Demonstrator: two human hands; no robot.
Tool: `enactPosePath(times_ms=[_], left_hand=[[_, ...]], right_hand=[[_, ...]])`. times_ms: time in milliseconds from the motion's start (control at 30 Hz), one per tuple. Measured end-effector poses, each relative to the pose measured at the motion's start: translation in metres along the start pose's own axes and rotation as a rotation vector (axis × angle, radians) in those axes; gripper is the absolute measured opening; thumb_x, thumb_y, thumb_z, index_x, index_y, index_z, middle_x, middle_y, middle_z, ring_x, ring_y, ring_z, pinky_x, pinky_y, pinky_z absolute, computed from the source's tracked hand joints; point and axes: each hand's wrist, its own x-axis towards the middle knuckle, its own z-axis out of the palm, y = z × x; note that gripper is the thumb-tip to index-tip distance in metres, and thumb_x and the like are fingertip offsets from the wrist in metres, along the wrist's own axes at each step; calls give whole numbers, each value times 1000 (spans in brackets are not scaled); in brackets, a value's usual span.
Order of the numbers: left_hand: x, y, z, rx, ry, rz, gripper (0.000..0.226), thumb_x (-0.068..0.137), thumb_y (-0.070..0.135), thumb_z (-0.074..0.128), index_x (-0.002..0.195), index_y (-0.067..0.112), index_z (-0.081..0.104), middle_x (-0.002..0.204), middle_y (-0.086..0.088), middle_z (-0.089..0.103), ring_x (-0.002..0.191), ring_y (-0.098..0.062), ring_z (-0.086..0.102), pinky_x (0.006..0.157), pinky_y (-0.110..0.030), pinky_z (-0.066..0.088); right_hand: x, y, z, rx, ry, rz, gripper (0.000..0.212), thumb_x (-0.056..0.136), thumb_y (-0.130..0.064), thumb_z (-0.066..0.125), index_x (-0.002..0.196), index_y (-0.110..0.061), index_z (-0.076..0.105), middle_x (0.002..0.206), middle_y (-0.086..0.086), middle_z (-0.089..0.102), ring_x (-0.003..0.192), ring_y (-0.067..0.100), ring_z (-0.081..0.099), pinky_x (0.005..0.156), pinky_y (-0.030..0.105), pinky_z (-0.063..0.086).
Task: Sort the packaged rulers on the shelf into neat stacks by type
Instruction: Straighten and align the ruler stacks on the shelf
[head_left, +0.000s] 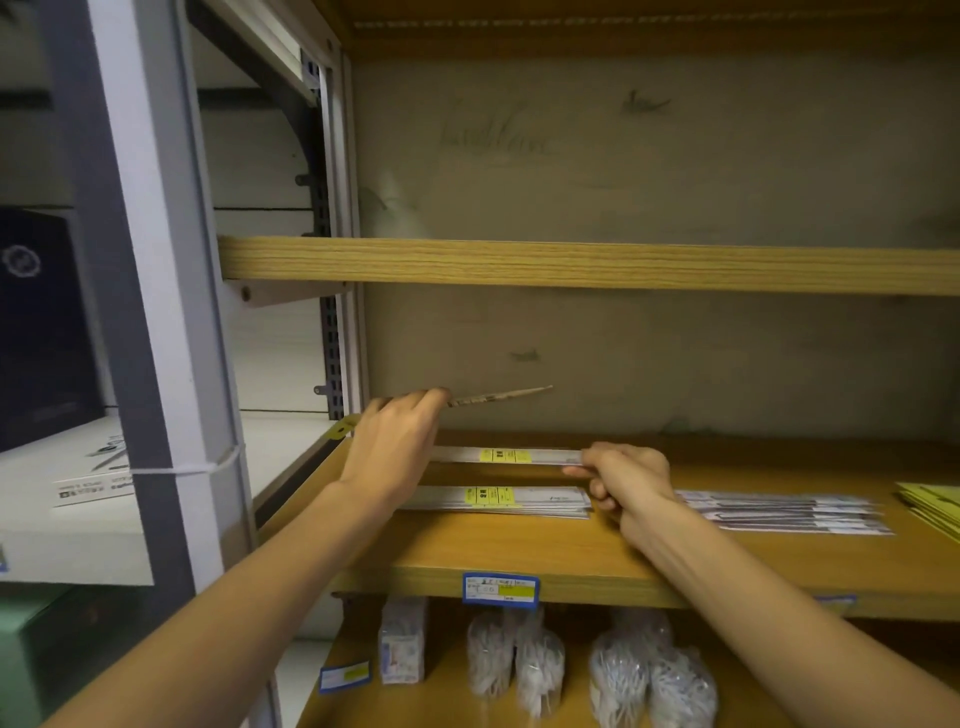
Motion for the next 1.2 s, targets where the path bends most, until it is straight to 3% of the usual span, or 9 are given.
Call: enactPosePath(times_ms=[167,333,667,833,933,1033,1200], left_hand=[[-3,2,-4,-11,-15,-13,36,79,-9,67,110,8,62,88,-9,70,77,-29,67,78,-45,52],[-6,1,-7,-15,-41,-26,30,80,-9,65,105,8,62,87,-8,71,76,-28,67,75,-43,53],[-13,1,-10,-28,-89,-75,35,81,-10,63,112,8,62,87,-8,69,77,-28,65,80,-44,51],[-12,2,-8,-19,-95,-73,36,78,-12,64,108,8,62,78,-6,68,67,-27,64,74,-43,54],[-10,4,-7,-23,-88,-62,36,77,-14,64,107,7,63,71,-5,66,60,-27,61,69,-42,54],[-8,5,-5,-44,-91,-43,35,79,-12,63,108,7,62,71,-5,65,59,-26,60,66,-41,53],[-5,6,0,-45,-50,9,41,71,-13,70,106,8,64,71,-4,68,59,-25,63,69,-41,54]], right_hand=[[-8,5,0,-88,-12,-53,19,91,-7,62,109,-12,58,72,8,66,44,9,46,37,20,35],[-7,8,5,-204,9,-128,24,90,-15,64,114,-13,60,80,10,68,47,11,49,43,24,40],[-18,9,1,-528,23,-291,34,92,-23,62,124,-12,59,73,4,69,42,7,55,43,11,41],[-20,8,1,-528,4,-322,40,94,-22,62,131,-12,55,96,-1,57,45,8,55,46,15,46],[-19,-1,1,-446,30,-377,26,96,-28,58,116,-13,65,83,-2,68,43,5,54,42,9,40],[-18,-14,3,-275,64,-348,15,96,-35,56,99,-21,62,76,-5,71,38,4,46,43,16,41],[-16,-33,10,-116,49,-247,20,92,-41,60,83,-24,57,74,-1,74,41,8,43,42,21,36]])
